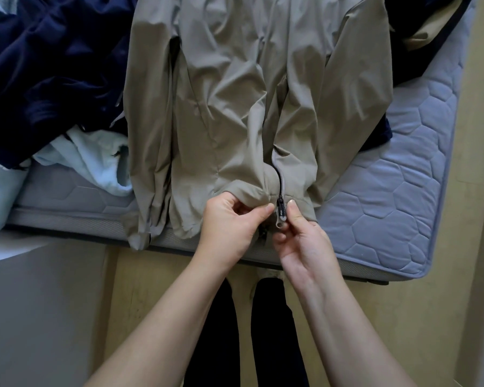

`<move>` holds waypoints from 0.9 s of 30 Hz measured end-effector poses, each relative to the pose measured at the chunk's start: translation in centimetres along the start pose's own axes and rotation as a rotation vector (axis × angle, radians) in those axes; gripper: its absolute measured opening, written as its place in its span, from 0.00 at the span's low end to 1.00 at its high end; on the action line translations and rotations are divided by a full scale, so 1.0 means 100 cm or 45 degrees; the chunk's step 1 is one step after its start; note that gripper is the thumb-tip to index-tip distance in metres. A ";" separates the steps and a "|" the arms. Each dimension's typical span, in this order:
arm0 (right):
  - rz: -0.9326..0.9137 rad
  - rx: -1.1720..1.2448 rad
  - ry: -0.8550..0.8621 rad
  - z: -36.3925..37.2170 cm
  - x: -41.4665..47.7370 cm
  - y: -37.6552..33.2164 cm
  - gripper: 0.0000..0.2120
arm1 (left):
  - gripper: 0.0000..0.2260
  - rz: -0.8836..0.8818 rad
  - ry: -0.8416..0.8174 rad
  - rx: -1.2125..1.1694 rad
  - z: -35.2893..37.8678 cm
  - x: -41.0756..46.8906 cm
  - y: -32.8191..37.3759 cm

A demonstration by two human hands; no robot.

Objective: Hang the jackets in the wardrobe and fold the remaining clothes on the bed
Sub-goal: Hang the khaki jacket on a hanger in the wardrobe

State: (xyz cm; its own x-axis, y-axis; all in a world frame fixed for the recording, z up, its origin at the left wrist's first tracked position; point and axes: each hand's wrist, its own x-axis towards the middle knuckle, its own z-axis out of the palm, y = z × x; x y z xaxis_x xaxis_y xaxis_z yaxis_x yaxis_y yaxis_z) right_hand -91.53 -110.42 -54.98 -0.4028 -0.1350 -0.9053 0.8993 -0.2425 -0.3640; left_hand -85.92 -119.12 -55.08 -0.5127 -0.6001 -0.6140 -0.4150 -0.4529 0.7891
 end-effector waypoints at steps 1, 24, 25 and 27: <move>0.030 -0.098 -0.009 -0.003 0.000 -0.001 0.04 | 0.06 -0.015 0.003 0.014 -0.002 0.001 -0.002; -1.144 -2.813 -0.286 -0.012 -0.002 -0.024 0.13 | 0.06 -0.091 -0.059 0.425 -0.016 0.003 -0.008; -1.220 -2.876 -0.325 -0.010 -0.002 -0.026 0.13 | 0.07 -0.116 -0.069 0.452 -0.019 0.005 -0.006; -1.376 -2.935 -0.456 -0.008 0.000 -0.033 0.13 | 0.09 -0.193 -0.105 0.483 -0.025 0.008 -0.004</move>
State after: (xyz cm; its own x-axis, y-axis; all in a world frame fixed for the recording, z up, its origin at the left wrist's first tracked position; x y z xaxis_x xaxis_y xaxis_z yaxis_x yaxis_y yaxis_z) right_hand -94.43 -108.89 -53.95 -0.3860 -0.8259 -0.4109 -0.8444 0.4957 -0.2031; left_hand -84.30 -121.07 -55.79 -0.4763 -0.4838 -0.7342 -0.7299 -0.2481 0.6370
